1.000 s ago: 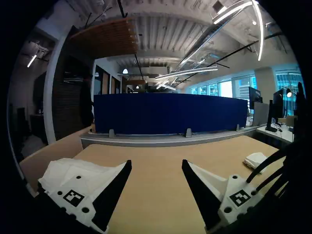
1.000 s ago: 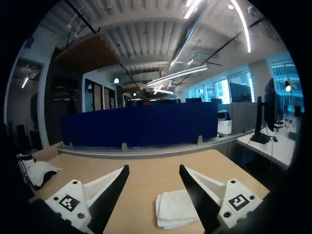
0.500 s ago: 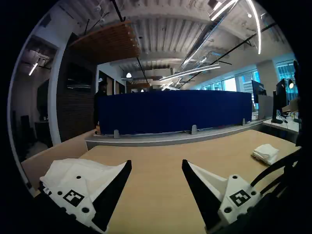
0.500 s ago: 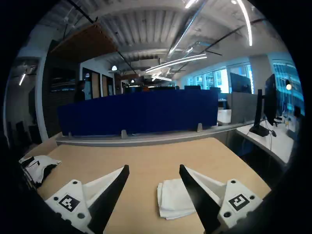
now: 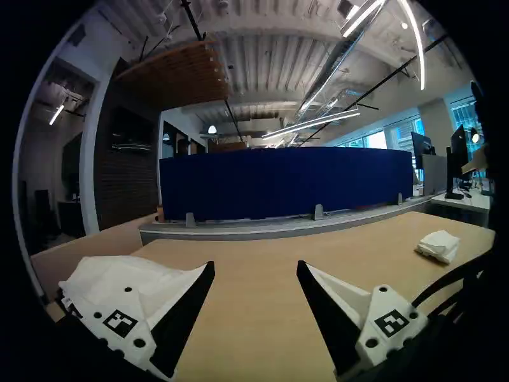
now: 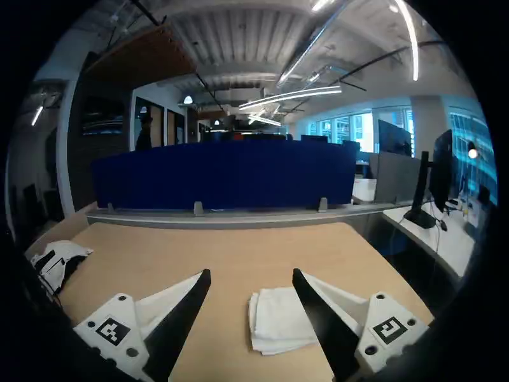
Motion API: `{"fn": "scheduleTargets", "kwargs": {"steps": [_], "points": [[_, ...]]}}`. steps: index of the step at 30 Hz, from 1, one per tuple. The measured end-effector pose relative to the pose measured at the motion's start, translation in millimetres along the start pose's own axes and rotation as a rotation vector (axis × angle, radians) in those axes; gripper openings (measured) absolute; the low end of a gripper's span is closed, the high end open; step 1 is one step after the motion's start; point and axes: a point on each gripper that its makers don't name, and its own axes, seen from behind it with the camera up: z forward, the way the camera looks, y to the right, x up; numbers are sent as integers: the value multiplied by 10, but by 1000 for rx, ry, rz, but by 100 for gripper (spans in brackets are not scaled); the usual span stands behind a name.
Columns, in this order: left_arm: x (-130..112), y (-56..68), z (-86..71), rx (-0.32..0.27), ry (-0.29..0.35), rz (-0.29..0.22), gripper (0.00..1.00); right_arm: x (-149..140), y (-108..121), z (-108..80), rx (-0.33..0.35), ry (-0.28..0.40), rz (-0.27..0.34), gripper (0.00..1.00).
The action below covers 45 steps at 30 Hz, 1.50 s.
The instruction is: Fold towel
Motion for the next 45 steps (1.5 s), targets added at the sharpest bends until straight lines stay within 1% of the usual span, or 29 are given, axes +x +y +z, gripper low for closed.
{"fn": "scheduleTargets", "kwargs": {"steps": [5,8,11,15,21,27,32,41,45], "points": [[-156,10,50,-5,8,-8,96,1,29,-2,-7,2,-6,100],[-247,17,81,-8,5,-15,96,2,69,10,-16,-1,-21,100],[-328,36,96,-11,3,-20,96,-7,106,29,-25,-4,-34,100],[-398,37,97,-15,1,-21,96,-2,128,57,-31,-7,-37,100],[-427,-25,79,-8,0,-54,96,-20,94,114,-28,-9,-35,100],[-381,-22,31,-10,18,-51,96,-38,26,158,-17,-12,-33,100],[-388,-48,12,7,24,-52,96,-8,1,157,-11,-6,-22,100],[-425,-35,25,18,25,-51,96,95,64,124,-11,33,6,100],[-429,-29,36,18,26,-50,96,196,107,98,-5,68,10,100]]}}
